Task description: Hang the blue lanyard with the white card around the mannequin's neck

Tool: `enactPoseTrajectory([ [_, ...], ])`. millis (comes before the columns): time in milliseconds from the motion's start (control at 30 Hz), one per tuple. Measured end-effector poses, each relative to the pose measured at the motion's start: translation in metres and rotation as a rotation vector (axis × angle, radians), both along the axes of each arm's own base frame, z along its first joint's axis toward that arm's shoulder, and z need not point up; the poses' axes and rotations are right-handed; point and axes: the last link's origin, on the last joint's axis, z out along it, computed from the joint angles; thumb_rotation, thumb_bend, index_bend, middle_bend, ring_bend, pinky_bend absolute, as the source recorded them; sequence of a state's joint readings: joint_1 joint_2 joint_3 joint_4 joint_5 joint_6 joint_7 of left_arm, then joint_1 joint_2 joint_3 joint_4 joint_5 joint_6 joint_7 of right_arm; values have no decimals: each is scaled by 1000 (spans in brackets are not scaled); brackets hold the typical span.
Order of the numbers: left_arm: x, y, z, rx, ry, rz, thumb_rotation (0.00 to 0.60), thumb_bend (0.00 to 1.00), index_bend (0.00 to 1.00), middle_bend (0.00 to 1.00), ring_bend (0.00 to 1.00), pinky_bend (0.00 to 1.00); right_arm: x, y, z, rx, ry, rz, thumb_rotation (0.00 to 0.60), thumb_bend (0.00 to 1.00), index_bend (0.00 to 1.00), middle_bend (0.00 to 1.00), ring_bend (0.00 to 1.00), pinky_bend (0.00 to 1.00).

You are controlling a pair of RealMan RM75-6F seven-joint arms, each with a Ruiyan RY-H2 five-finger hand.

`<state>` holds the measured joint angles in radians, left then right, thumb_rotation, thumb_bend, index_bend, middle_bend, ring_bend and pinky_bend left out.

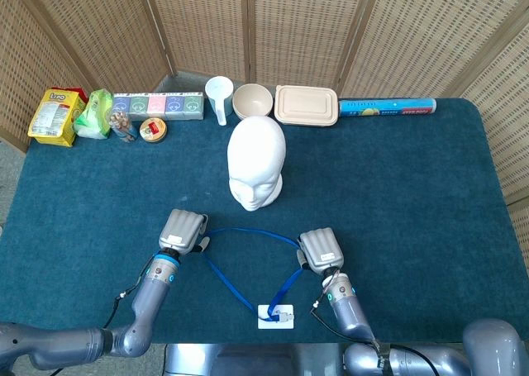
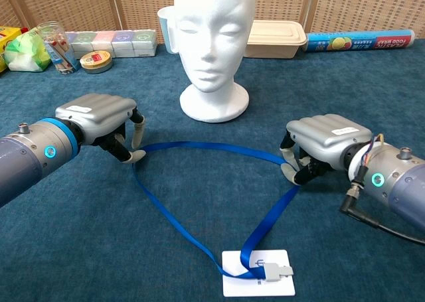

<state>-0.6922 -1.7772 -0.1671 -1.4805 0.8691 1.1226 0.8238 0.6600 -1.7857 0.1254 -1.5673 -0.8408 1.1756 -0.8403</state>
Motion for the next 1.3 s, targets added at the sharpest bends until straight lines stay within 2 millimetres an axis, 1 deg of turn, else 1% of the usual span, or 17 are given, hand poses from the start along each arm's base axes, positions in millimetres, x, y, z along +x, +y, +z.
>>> enactPoseTrajectory([
  [367, 3, 3, -8, -13, -7, 17, 484, 329, 563, 1000, 1000, 1000, -2, 0, 1, -1, 1, -6, 496, 582, 662, 1000, 1000, 1000],
  [600, 2, 3, -10, -11, 2, 21, 490, 339, 660, 1000, 1000, 1000, -1, -1, 0, 1, -1, -7, 501, 582, 663, 1000, 1000, 1000],
  [767, 1, 4, -12, -10, -3, 31, 490, 393, 712, 1000, 1000, 1000, -2, -2, -1, 1, 0, -10, 514, 581, 663, 1000, 1000, 1000],
  [933, 1, 5, -12, -6, -16, 38, 492, 421, 757, 1000, 1000, 1000, -2, -2, -2, 2, -1, -14, 513, 582, 664, 1000, 1000, 1000],
  [1300, -2, 5, -13, -12, -3, 45, 493, 434, 764, 1000, 1000, 1000, -3, -2, 0, 4, -5, -24, 511, 582, 665, 1000, 1000, 1000],
])
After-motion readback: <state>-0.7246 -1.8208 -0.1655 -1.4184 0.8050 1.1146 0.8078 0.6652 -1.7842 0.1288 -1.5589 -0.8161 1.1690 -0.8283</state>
